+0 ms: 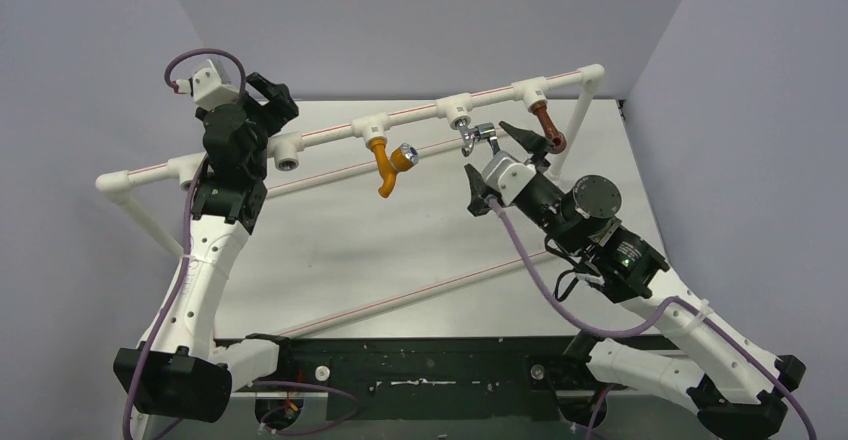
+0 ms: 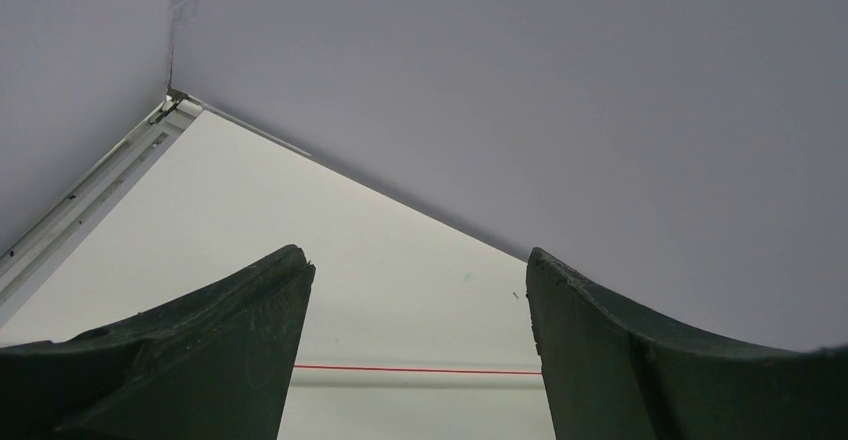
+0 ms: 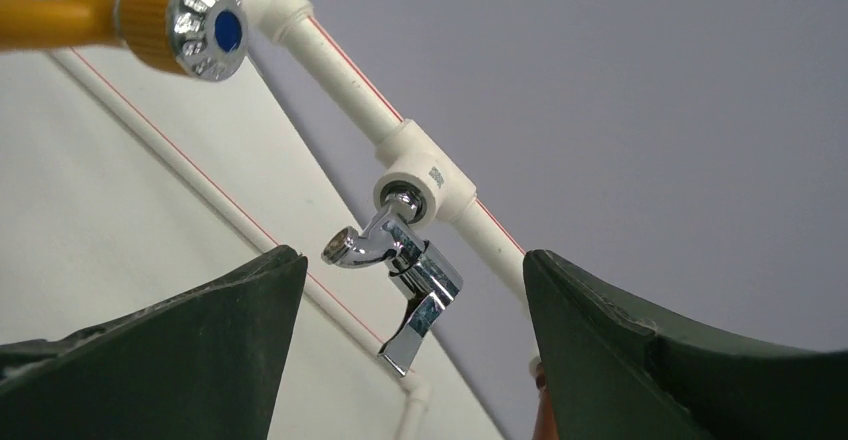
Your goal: Install the water faucets
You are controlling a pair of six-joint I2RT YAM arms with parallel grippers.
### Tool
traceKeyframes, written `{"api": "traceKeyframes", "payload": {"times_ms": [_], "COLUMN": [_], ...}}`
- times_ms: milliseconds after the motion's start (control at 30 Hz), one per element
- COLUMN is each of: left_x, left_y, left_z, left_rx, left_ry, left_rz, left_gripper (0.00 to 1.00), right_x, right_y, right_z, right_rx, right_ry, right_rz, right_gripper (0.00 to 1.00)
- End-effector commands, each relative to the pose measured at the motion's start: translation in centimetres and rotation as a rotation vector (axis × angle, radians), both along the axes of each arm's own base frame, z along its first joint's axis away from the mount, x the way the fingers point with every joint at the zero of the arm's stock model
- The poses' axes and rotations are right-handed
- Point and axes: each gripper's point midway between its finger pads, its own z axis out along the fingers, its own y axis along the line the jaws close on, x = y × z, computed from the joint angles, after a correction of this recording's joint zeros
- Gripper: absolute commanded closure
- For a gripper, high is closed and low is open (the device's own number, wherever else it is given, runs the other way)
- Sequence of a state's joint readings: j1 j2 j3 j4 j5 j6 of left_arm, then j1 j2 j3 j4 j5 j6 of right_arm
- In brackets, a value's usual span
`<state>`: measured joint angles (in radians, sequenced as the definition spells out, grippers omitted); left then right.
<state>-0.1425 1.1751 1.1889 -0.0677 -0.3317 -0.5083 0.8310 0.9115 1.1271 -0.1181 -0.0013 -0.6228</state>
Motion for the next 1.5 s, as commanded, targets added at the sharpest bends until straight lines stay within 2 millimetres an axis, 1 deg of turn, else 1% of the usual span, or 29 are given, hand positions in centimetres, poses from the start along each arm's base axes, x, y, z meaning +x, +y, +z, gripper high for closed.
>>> {"api": "traceKeyframes", "payload": {"times_ms": [0, 67, 167, 333, 367, 633, 700, 733, 800, 867, 933, 967, 1000, 1033, 1100, 1133, 1267, 1467], "left_x": [-1.5, -1.5, -1.5, -1.5, -1.5, -1.5, -1.5, -1.5, -1.5, -1.5, -1.5, -1.5, -1.5, -1.5, -1.5, -1.5, -1.6, -1.6], "left_y": [0.0, 0.0, 0.0, 0.0, 0.0, -0.1, -0.1, -0.1, -0.1, -0.1, -0.1, -0.1, -0.1, -0.1, -0.1, -0.1, -0.1, -0.1], "left_z": [-12.1, -12.2, -12.2, -12.3, -12.3, -12.3, -12.3, -12.2, -12.2, -12.2, -12.2, -12.2, -12.2, -12.2, -12.1, -12.1, -12.1, -12.1], "left_rx": [0.069, 0.069, 0.069, 0.069, 0.069, 0.067, 0.067, 0.068, 0.069, 0.068, 0.067, 0.066, 0.066, 0.066, 0.066, 0.066, 0.066, 0.065], "left_ry": [0.395, 0.397, 0.398, 0.399, 0.398, 0.398, 0.398, 0.398, 0.397, 0.395, 0.395, 0.396, 0.396, 0.395, 0.394, 0.394, 0.393, 0.392], "left_rz": [-0.017, -0.017, -0.017, -0.018, -0.017, -0.020, -0.019, -0.020, -0.020, -0.019, -0.020, -0.020, -0.022, -0.020, -0.020, -0.020, -0.019, -0.021], "left_gripper": [0.24, 0.24, 0.24, 0.24, 0.24, 0.24, 0.24, 0.24, 0.24, 0.24, 0.24, 0.24, 0.24, 0.24, 0.24, 0.24, 0.24, 0.24], "right_x": [0.3, 0.8, 1.6, 3.1, 3.3, 4.9, 5.4, 5.8, 6.3, 6.4, 6.6, 6.7, 6.8, 7.0, 7.1, 7.1, 7.0, 6.2], "right_y": [0.0, 0.1, 0.1, 0.1, 0.2, 0.6, 0.5, 0.4, 0.1, 0.0, 0.1, 0.1, 0.1, 0.0, -0.2, -0.2, -0.2, 0.0], "right_z": [0.1, -0.5, -0.8, -1.3, -1.2, -0.9, -1.1, -1.3, -1.1, -1.2, -1.4, -1.6, -1.8, -1.9, -2.1, -2.2, -2.7, -2.1], "right_rx": [-0.281, -0.346, -0.408, -0.480, -0.483, -0.538, -0.558, -0.570, -0.571, -0.566, -0.555, -0.548, -0.544, -0.530, -0.488, -0.459, -0.302, 0.106], "right_ry": [-0.233, -0.265, -0.318, -0.363, -0.376, -0.451, -0.452, -0.447, -0.444, -0.437, -0.429, -0.418, -0.410, -0.396, -0.371, -0.359, -0.302, -0.143], "right_rz": [0.014, 0.004, -0.032, -0.108, -0.124, -0.258, -0.293, -0.316, -0.356, -0.371, -0.370, -0.373, -0.379, -0.388, -0.397, -0.399, -0.388, -0.344], "right_gripper": [0.18, 0.18, 0.17, 0.18, 0.18, 0.27, 0.31, 0.34, 0.40, 0.47, 0.50, 0.55, 0.62, 0.71, 0.94, 1.00, 1.00, 1.00]}}
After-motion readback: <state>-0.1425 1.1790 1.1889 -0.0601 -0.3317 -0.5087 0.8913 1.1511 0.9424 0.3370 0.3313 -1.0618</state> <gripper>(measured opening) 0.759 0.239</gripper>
